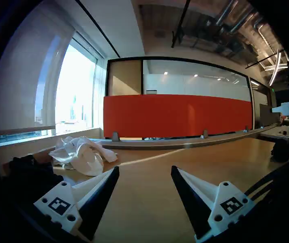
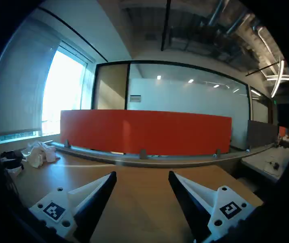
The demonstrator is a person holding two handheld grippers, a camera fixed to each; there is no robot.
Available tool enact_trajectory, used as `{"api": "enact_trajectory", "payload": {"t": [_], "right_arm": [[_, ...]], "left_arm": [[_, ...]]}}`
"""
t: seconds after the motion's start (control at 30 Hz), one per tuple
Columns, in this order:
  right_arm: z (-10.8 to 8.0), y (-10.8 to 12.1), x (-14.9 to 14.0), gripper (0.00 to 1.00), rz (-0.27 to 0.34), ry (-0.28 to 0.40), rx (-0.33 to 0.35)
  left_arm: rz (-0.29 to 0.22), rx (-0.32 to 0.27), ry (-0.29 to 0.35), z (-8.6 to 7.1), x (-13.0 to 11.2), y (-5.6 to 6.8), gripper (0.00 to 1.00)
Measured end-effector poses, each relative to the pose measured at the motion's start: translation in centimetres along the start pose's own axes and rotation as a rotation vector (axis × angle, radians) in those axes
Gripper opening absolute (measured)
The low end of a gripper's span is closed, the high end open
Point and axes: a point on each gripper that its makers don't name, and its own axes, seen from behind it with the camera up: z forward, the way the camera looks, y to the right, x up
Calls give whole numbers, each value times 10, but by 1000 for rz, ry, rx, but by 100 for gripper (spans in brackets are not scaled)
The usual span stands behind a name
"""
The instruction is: Fold towel
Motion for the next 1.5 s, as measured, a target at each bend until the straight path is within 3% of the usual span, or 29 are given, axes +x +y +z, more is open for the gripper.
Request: {"api": "enact_trajectory", "payload": {"t": [0.4,0.87,1.2,1.5], "right_arm": [[-9,24,-31,100,54,11,-54],[-11,37,-75,100,83,17,-58],[-14,46,-105,100,55,3,-73],[-15,46,-106,99,53,24,-79]], "left_arm": [[0,0,0,0,0,0,94],[0,0,0,0,0,0,94],[0,0,0,0,-1,-1,94],[0,0,0,0,0,0,95]]}}
